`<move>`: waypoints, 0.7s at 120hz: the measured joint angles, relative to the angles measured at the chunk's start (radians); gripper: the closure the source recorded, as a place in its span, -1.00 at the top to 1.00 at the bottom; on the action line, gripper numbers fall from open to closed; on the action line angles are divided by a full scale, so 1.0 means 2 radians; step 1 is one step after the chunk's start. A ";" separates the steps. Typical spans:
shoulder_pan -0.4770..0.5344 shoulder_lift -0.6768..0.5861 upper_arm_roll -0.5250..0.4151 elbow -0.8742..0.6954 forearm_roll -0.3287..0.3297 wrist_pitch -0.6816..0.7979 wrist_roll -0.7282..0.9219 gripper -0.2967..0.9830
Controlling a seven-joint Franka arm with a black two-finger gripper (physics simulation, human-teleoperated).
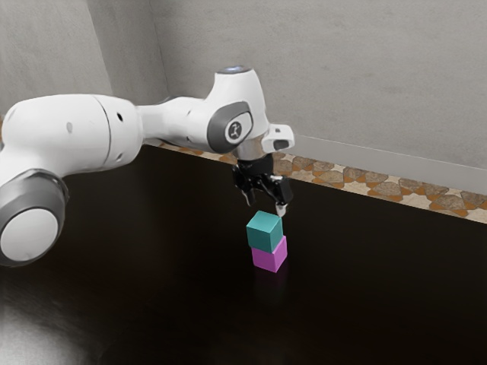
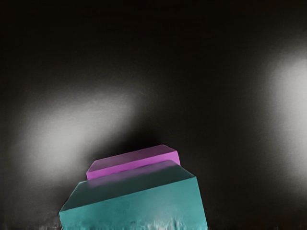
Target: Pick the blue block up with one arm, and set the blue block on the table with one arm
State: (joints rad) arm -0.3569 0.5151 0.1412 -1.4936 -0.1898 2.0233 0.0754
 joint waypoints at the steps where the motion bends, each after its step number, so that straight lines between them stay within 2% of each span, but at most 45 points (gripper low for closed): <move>1: 0.000 0.000 0.000 -0.001 0.001 0.000 0.000 0.53; 20: -0.001 0.013 -0.005 -0.006 0.014 0.007 -0.002 0.54; 64: 0.000 0.045 -0.006 -0.007 -0.015 0.017 -0.015 0.53; 70: 0.000 0.045 -0.006 -0.008 -0.017 0.019 -0.017 0.46; 76: 0.000 0.045 -0.006 -0.010 -0.017 0.019 -0.019 0.29; 84: -0.001 0.043 -0.005 -0.011 -0.016 0.020 -0.022 0.23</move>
State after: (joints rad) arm -0.3580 0.6015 0.1306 -1.5166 -0.2219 2.0633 0.0311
